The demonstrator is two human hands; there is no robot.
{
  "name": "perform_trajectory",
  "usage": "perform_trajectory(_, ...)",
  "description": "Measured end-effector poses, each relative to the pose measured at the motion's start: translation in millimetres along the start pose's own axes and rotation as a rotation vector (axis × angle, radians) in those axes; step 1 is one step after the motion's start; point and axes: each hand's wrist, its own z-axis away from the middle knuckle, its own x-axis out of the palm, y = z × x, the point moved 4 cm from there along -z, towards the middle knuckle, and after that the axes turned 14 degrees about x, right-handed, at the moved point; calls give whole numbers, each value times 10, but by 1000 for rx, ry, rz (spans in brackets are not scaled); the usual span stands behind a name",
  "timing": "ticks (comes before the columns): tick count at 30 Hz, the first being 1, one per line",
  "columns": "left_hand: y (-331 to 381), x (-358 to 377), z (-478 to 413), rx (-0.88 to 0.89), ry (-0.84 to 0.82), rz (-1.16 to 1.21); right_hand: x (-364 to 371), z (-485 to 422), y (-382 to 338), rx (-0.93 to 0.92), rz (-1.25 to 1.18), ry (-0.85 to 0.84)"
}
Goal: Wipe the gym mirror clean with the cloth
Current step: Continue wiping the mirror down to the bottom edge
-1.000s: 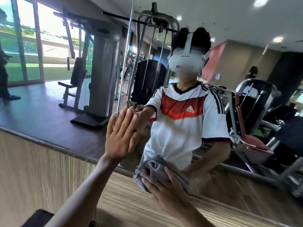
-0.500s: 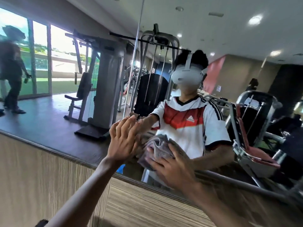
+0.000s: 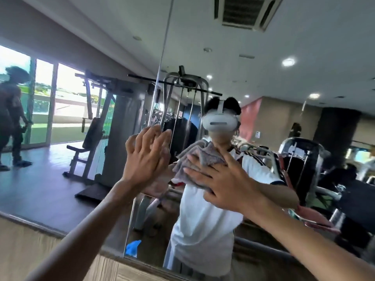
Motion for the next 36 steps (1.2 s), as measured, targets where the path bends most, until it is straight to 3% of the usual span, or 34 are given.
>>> perform_trajectory(2,-82,-87,-87,68,-42,-33,-95,-115,527,100,30,25)
perform_trajectory(5,-182,-164,-419,99,-73,-107,-366,-765,1238,402,58,116)
perform_trajectory(8,-173,-215,-753,40,-83,-94,-502,-1327,1101,660,-17,131)
perform_trajectory(9,-174,-217,-818,17,-76,-87,-485,-1386,871,611,-5,124)
perform_trajectory(12,-205,-184,-851,0,-71,-60,-317,-1069,316,197,71,52)
perform_trajectory(15,-255,-209,-872,67,-74,-82,-353,-815,749,46,51,74)
perform_trajectory(17,-309,-240,-951,83,-67,-97,-443,-1007,1325,159,82,97)
perform_trajectory(20,-380,-305,-1235,47,-22,-94,-733,-1586,2083,511,51,139)
perform_trajectory(23,-402,-378,-1604,46,50,-100,-809,-1983,2063,727,-35,159)
perform_trajectory(24,-413,-402,-1709,31,62,-105,-779,-2036,1917,676,-23,165)
perform_trajectory(27,-429,-403,-1887,-33,108,-87,-637,-1847,1531,278,54,166)
perform_trajectory(30,-405,-347,-1865,-39,173,-90,-657,-1688,1845,82,109,85)
perform_trajectory(32,-412,-303,-1842,-22,200,-126,-797,-1893,2340,221,116,100)
perform_trajectory(36,-458,-255,-1849,2,222,-166,-1135,-2524,3032,814,-16,210)
